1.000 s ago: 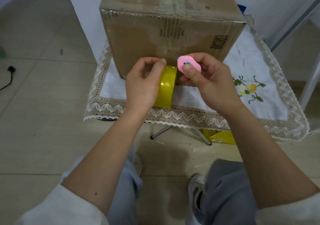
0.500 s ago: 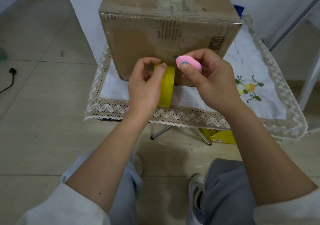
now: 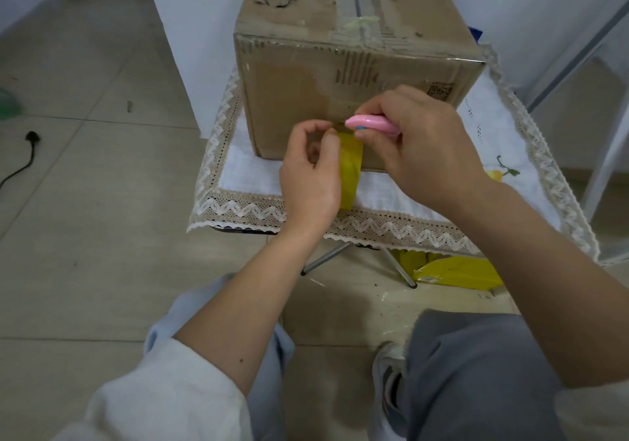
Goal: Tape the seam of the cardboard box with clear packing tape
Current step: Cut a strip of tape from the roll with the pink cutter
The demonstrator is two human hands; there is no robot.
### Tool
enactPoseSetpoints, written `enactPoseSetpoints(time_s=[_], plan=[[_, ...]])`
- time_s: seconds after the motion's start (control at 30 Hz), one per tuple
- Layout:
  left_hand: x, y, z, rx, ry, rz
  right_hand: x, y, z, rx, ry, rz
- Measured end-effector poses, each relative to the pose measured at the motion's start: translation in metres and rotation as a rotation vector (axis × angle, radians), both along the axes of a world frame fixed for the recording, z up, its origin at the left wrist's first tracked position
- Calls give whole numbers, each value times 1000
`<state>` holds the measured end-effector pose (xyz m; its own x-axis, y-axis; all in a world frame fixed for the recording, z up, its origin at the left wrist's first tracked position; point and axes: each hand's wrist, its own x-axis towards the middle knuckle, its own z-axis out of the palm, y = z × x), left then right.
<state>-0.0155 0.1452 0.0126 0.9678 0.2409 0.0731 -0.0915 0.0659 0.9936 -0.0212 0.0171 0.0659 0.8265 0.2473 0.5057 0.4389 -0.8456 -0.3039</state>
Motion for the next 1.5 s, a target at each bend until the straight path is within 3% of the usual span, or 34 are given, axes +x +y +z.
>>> enactPoseSetpoints(time_s=[1.5], plan=[[-5, -3, -6, 42, 18, 46, 8, 21, 17, -358, -2, -65]])
